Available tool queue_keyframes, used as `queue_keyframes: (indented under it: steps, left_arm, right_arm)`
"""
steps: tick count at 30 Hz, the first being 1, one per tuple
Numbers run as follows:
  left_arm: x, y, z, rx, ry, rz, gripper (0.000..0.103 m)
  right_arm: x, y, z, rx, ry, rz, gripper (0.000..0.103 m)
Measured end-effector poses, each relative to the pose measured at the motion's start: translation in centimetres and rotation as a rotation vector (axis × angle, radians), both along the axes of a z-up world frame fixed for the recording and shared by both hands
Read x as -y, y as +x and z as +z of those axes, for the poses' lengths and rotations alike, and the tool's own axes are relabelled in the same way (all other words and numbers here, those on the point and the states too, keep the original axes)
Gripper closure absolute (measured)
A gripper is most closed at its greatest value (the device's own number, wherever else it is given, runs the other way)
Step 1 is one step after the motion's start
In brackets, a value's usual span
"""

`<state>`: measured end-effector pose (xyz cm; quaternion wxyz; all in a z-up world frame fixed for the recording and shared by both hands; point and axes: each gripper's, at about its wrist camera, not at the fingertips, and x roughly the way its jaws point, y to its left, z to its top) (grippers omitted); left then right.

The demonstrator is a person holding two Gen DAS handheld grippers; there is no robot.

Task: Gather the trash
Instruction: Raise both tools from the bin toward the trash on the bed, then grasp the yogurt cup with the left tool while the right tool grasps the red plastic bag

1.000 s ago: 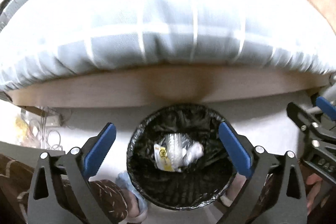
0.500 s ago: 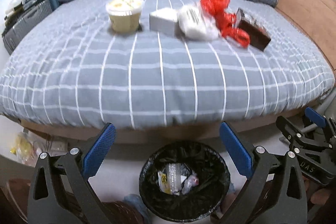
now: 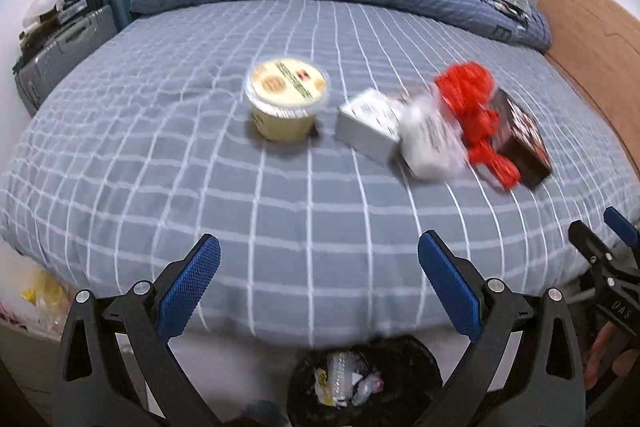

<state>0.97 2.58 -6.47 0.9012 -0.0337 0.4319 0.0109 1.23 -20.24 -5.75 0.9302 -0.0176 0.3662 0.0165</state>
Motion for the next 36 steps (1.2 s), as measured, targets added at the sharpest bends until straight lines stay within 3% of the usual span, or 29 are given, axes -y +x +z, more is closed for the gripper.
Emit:
queue_keyframes:
  steps: [10, 18, 27, 31, 35, 36]
  left_arm:
    - [-2.7, 7.0, 0.3, -0.003, 0.020, 0.021, 0.006]
    - [-2.4, 12.0, -2.1, -0.046, 0.052, 0.001, 0.006]
    - [-2.4, 15.2, -4.3, -0.068, 0.041, 0.002, 0.007]
    - [-2.2, 16.4, -4.7, -0.070, 0.045, -0.001, 0.015]
    - [-2.3, 17.1, -4.8, -0.066, 0.044, 0.009, 0.022]
    - [-2.4, 17.2, -4.8, -0.065, 0.041, 0.009, 0.022]
  right_arm:
    - [-1.2, 9.2, 0.4, 0.012, -0.011, 0.035, 0.008]
    - [-2.7, 15.9, -1.6, -0.070, -0.043, 0.070, 0.012]
    - [-3.0, 19.3, -3.9, -0.155, -0.045, 0.062, 0.030]
    - [-3.1, 20.0, -4.2, -0.158, -0.051, 0.063, 0.040]
    - [-3.3, 20.9, -4.8, -0.208, -0.015, 0.090, 0.070]
    - [-3.6, 20.9, -4.9, -0.204, -0.030, 0.093, 0.072]
